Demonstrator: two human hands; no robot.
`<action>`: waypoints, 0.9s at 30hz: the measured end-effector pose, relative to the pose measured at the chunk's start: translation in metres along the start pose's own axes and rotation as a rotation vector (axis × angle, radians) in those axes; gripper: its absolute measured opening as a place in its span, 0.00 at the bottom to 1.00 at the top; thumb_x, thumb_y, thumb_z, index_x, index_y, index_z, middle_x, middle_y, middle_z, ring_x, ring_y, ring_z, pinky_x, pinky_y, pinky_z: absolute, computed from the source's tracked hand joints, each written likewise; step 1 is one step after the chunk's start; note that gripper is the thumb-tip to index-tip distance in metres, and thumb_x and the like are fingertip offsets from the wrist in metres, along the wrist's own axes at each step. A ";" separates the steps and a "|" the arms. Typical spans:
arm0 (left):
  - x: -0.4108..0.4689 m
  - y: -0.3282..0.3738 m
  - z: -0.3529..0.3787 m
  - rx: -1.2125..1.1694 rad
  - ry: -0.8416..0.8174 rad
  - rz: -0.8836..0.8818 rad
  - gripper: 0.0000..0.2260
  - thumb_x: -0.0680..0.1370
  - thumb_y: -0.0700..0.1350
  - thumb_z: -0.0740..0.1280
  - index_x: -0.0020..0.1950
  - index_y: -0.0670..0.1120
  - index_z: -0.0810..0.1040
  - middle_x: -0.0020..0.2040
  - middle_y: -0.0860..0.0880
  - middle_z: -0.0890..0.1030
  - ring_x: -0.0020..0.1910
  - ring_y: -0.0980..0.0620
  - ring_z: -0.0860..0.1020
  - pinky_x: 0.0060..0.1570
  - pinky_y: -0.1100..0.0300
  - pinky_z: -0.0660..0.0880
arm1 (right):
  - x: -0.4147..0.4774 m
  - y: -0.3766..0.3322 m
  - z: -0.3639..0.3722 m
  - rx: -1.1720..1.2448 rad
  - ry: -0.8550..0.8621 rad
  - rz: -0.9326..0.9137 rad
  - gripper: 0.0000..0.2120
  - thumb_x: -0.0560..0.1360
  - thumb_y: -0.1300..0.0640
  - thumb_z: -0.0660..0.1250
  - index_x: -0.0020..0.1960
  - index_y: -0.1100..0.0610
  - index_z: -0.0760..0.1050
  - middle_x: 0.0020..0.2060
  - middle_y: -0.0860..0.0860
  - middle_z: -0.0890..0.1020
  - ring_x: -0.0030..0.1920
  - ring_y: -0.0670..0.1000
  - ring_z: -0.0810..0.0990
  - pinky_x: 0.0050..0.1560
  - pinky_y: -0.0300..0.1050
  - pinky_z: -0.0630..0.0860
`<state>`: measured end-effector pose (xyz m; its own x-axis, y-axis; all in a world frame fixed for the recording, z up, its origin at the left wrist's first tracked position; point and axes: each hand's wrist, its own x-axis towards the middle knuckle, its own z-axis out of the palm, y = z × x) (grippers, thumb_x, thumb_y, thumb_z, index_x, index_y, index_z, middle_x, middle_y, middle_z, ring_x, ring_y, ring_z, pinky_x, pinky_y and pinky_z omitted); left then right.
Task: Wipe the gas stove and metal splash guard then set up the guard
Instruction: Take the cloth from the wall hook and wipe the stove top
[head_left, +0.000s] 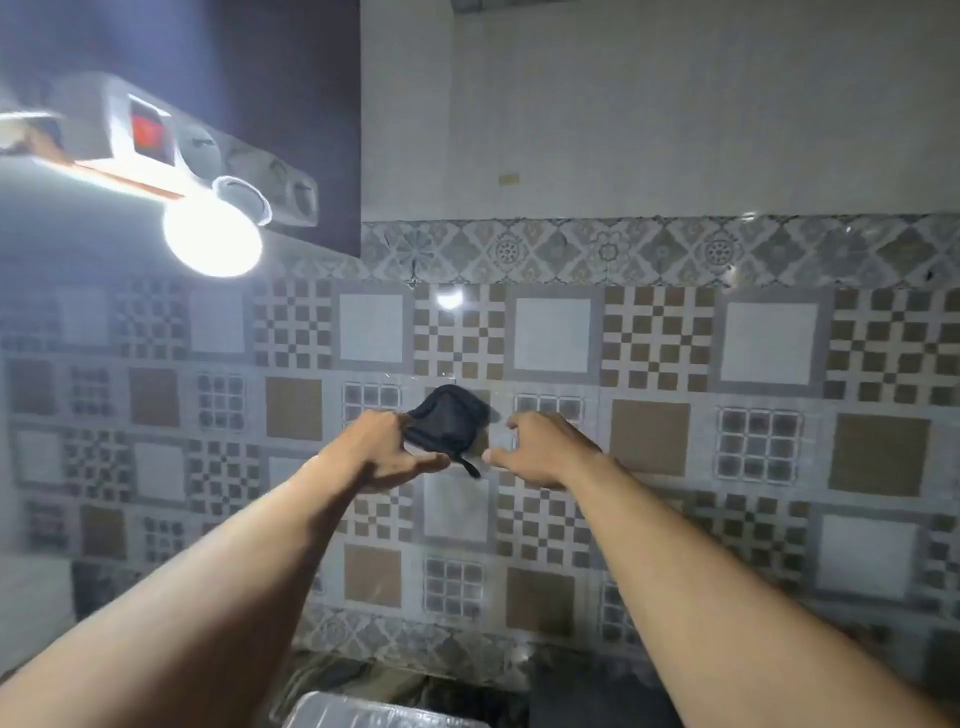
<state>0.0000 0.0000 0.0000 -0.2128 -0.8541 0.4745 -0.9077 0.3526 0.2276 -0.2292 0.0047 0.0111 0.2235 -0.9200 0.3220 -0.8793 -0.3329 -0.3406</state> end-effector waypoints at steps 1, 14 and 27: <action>0.009 -0.007 0.003 -0.008 -0.014 -0.018 0.27 0.71 0.67 0.67 0.63 0.52 0.80 0.58 0.47 0.83 0.51 0.51 0.81 0.55 0.56 0.78 | 0.011 -0.003 0.006 0.019 0.007 0.001 0.32 0.76 0.41 0.67 0.74 0.54 0.65 0.69 0.55 0.73 0.64 0.58 0.76 0.59 0.53 0.75; 0.099 -0.067 0.067 -0.057 0.125 -0.065 0.12 0.81 0.47 0.61 0.62 0.46 0.77 0.56 0.45 0.80 0.52 0.45 0.80 0.53 0.51 0.79 | 0.136 -0.009 0.079 -0.018 0.323 -0.079 0.18 0.81 0.54 0.63 0.70 0.57 0.70 0.63 0.55 0.77 0.62 0.59 0.75 0.60 0.54 0.75; 0.113 -0.067 0.048 -0.463 0.232 -0.177 0.05 0.79 0.45 0.65 0.48 0.47 0.80 0.48 0.45 0.83 0.49 0.46 0.80 0.49 0.51 0.81 | 0.138 -0.006 0.053 0.180 0.339 0.026 0.10 0.78 0.59 0.62 0.45 0.62 0.80 0.40 0.57 0.83 0.42 0.57 0.81 0.40 0.48 0.78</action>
<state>0.0198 -0.1386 -0.0024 0.0616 -0.8277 0.5578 -0.6568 0.3872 0.6471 -0.1709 -0.1311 0.0105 0.0233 -0.8178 0.5750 -0.7880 -0.3690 -0.4928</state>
